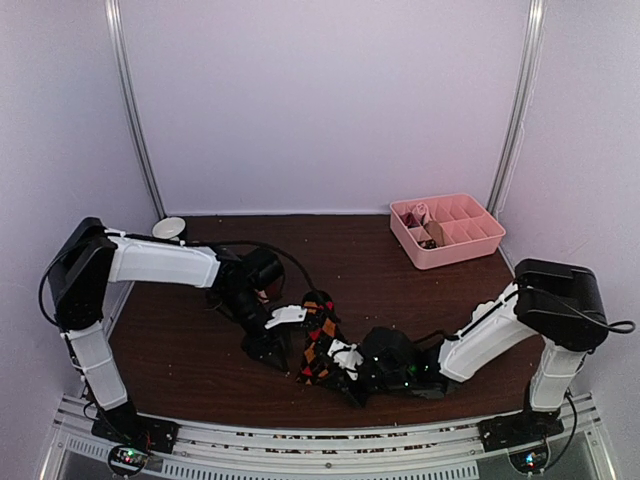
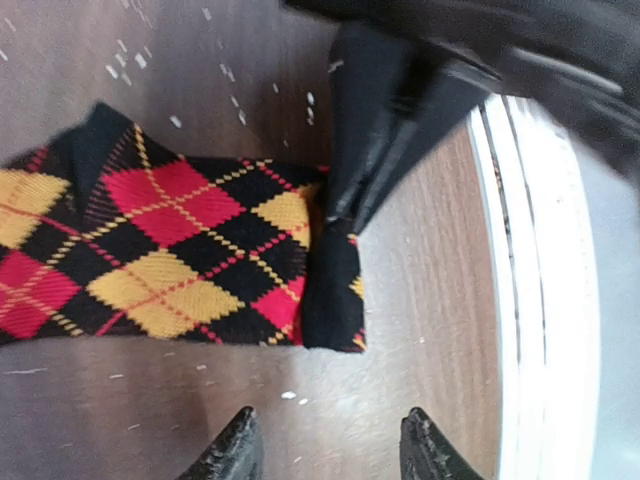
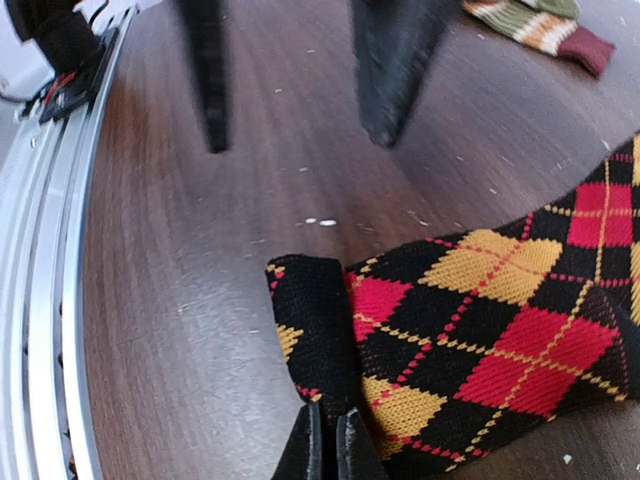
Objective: Roll the socks
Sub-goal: Roll the sock at the center of the board.
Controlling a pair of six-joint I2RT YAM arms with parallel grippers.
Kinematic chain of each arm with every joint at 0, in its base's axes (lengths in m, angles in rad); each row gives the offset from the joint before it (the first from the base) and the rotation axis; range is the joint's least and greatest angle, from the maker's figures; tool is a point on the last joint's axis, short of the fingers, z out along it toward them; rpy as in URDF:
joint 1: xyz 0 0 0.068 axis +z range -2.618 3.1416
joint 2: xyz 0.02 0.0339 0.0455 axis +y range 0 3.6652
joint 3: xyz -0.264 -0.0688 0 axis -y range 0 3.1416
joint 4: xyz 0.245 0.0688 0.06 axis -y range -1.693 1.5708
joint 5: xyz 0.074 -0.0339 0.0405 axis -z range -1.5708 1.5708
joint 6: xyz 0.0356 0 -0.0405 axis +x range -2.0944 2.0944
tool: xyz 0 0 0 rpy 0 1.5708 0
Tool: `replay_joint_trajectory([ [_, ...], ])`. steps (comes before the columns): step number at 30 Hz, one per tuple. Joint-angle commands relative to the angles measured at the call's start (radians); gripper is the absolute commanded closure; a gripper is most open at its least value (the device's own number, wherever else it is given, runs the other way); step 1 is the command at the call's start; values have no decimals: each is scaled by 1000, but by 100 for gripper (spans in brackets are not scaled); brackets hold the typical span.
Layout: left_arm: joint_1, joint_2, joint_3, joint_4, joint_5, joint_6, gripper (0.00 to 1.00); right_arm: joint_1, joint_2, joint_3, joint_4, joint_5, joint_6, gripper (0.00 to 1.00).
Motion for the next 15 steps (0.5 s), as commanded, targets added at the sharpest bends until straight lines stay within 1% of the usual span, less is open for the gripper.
replay_joint_trajectory([
  [1, 0, -73, -70, 206, -67, 60, 53, -74, 26, -3, -111, -129, 157, 100],
  [8, -62, -74, -99, 243, -92, 100, 57, -165, 91, 49, -180, -289, 329, 100],
  [13, -113, -45, -112, 285, -144, 119, 60, -208, 143, 59, -156, -401, 448, 100],
  [15, -121, -44, -119, 309, -152, 124, 62, -218, 160, 61, -153, -419, 478, 100],
])
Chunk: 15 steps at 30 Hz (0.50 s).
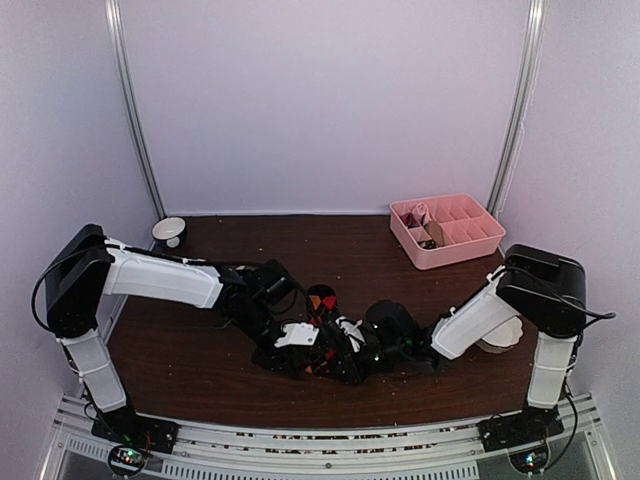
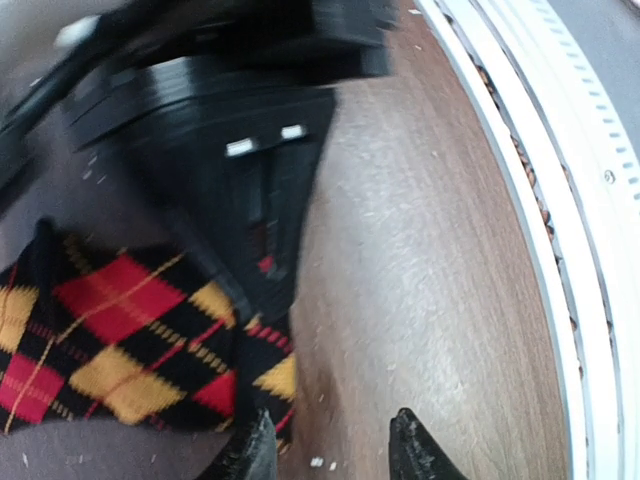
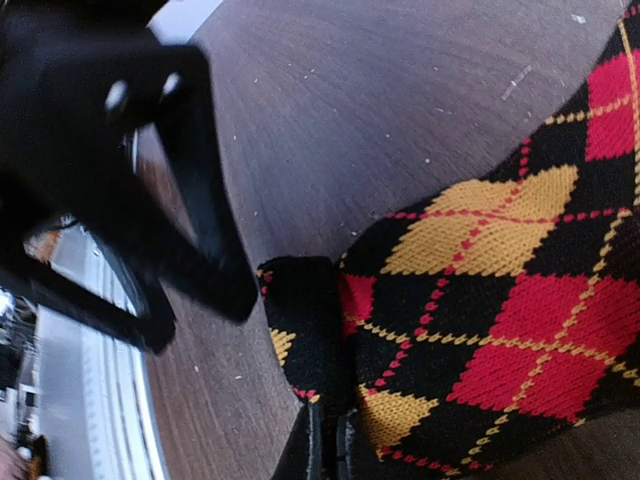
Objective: Roll the socks
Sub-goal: Roll the sock at the center of the board.
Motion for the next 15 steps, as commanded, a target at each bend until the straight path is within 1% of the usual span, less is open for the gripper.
replay_joint_trajectory([
  [1, -17, 14, -19, 84, -44, 38, 63, -27, 88, -18, -134, -69, 120, 100],
  [7, -39, 49, 2, 84, -72, 100, 70, -46, 119, -3, -161, -95, 144, 100],
  [13, -44, 95, 29, 99, -95, 89, 74, -51, 122, 9, -185, -111, 140, 100],
  [15, -47, 105, 33, 94, -103, 89, 77, -53, 121, 9, -182, -113, 142, 100],
])
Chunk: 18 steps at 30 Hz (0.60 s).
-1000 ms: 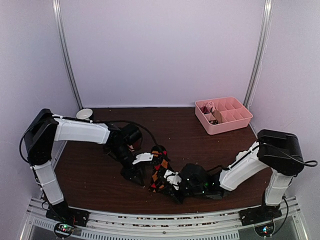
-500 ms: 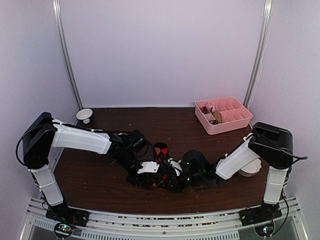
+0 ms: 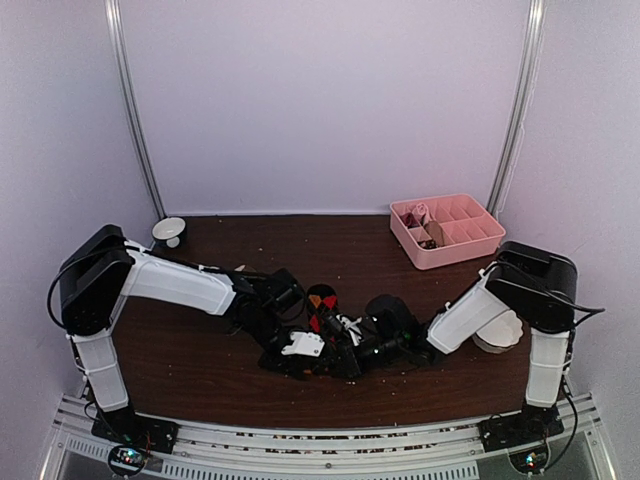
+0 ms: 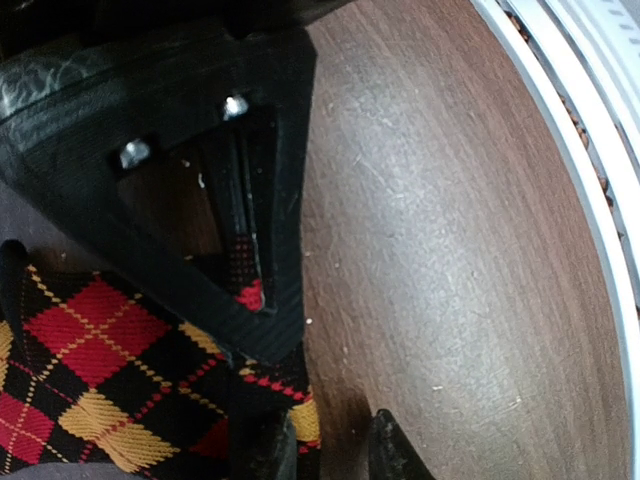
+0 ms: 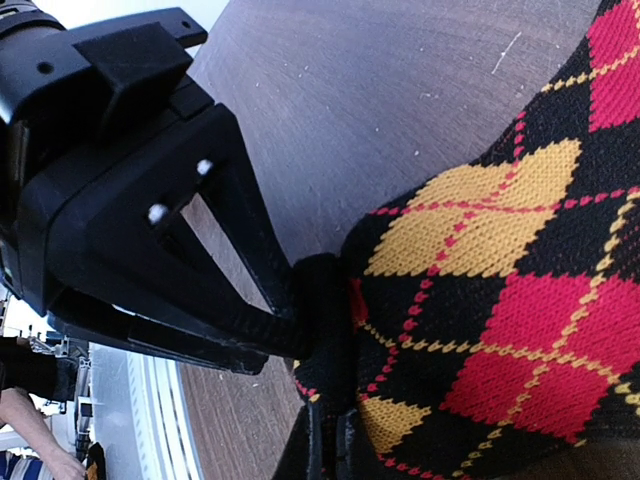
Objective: Roll the socks
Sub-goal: Roll the sock at the center of the board.
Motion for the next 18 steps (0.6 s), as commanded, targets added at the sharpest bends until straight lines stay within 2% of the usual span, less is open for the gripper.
replay_joint_trajectory([
  [1, -11, 28, 28, 22, -30, 15, 79, -7, 64, -28, -188, 35, 10, 100],
  [5, -11, 50, 44, 9, -30, -4, 87, -7, 58, -32, -166, 36, 11, 100],
  [7, -11, 68, 63, -12, -30, -17, 88, -8, 40, -46, -133, 42, 7, 98],
  [11, -10, 84, 55, -6, -74, -28, 77, -7, 16, -67, -111, 45, -7, 95],
  [14, -10, 93, 49, -6, -111, -28, 76, -7, 27, -54, -134, 28, -18, 96],
  [16, -10, 104, 56, -11, -133, -37, 83, -6, 26, -56, -136, 24, -28, 96],
  [18, -8, 120, 73, -44, -131, -38, 96, -7, 5, -70, -134, 34, -47, 97],
])
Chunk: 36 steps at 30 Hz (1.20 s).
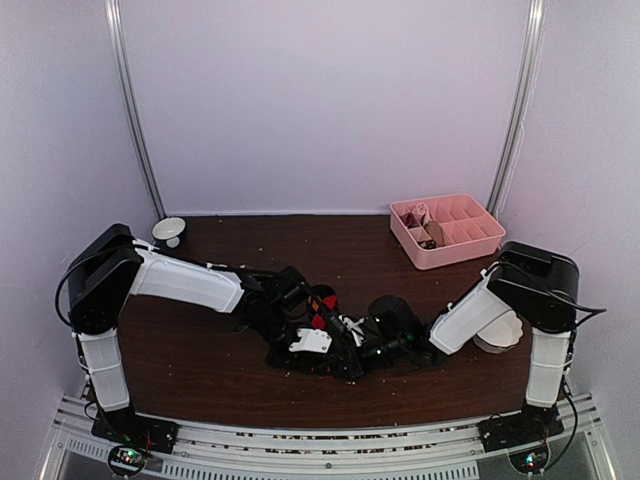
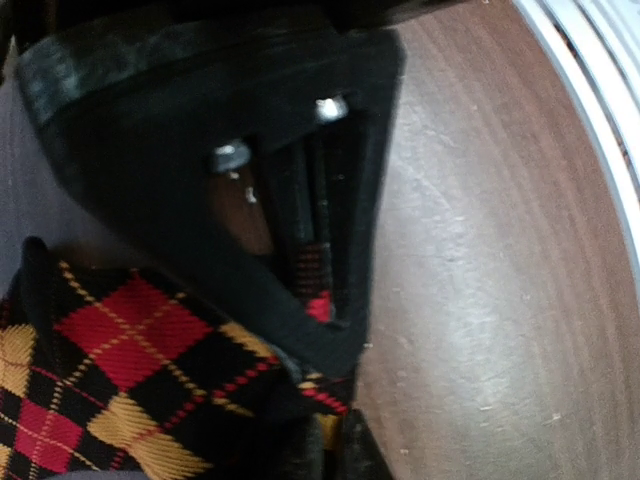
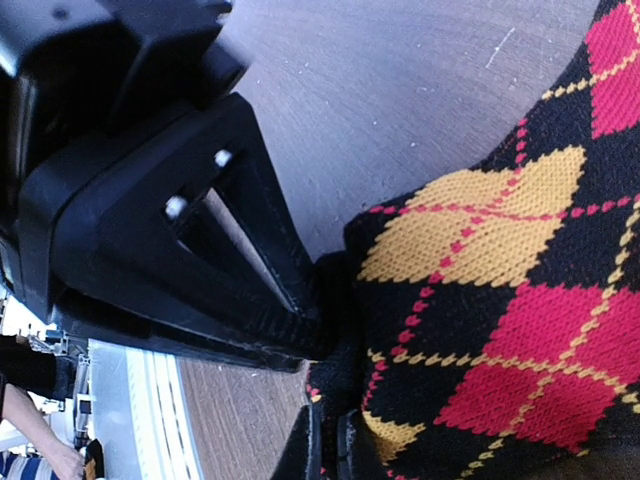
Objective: Roll the socks
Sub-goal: Roll the sock at the center of the board.
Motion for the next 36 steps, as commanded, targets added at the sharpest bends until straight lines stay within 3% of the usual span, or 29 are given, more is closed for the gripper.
replay_joint_trajectory([
  [1, 1, 80, 23, -58, -77, -17, 100, -2, -2, -58, -163, 56, -59, 96],
  [3, 13, 98, 57, -127, -23, -22, 100, -1, -60, -90, -170, 110, -111, 93],
  [10, 82, 142, 132, -320, 191, -68, 100, 5, -333, -279, -83, 379, -268, 61],
  [14, 94, 164, 164, -423, 294, -81, 100, 36, -448, -347, -60, 489, -351, 59],
  [18, 96, 205, 217, -559, 407, -84, 100, 158, -523, -375, -64, 623, -479, 58],
  [26, 108, 283, 317, -639, 466, -135, 100, 424, -430, -228, -208, 804, -650, 56],
  [36, 116, 342, 386, -666, 414, -167, 100, 478, -230, -3, -289, 826, -825, 58],
])
